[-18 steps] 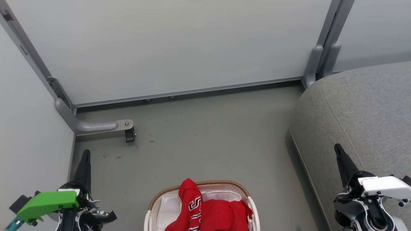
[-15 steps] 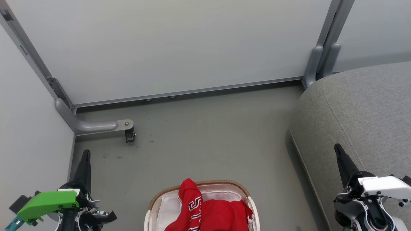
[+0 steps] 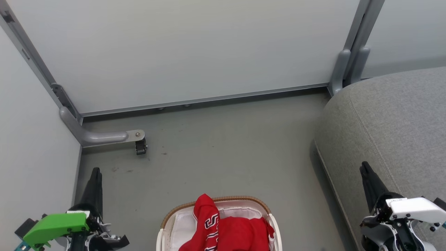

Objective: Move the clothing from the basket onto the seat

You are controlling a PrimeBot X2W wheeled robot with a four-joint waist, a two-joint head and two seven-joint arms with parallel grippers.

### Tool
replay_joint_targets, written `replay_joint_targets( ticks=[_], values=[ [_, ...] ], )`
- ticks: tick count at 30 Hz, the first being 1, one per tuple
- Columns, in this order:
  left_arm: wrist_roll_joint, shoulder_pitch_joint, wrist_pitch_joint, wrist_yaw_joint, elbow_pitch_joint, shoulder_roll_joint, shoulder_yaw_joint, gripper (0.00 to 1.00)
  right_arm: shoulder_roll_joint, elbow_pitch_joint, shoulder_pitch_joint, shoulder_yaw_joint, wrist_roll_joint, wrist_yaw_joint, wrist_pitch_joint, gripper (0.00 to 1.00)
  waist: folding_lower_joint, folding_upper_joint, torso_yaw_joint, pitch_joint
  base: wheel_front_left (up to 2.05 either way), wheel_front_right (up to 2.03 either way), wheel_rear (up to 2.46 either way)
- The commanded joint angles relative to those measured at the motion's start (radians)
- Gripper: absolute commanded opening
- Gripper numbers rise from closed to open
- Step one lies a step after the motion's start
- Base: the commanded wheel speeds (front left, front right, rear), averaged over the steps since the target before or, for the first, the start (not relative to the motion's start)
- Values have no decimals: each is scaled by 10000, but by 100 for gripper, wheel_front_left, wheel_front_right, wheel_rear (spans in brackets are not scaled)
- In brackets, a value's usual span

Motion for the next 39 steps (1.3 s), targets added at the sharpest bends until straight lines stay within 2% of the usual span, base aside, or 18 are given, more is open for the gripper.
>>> replay_joint_targets(
  ticks=[1,11,29,39],
  values=[
    [5,33,-9,0,48,-13,-4,100,14,49,37,9,-5,0,-4,100,0,0,0,2,0,0,0],
    [734,-126,-514,0,127,97,-200,100,-384,-198,-95,415,-616,1,-505,100,0,0,-2,26,0,0,0],
    [5031,-309,-1297,1,81,294,-537,100,-911,-234,-463,1193,-3990,2,-1300,100,0,0,-26,140,0,0,0],
    [7193,-218,-1665,270,10,403,-867,100,-1179,-172,-573,1778,-5773,2,-1669,100,0,0,-32,162,0,0,0]
  ],
)
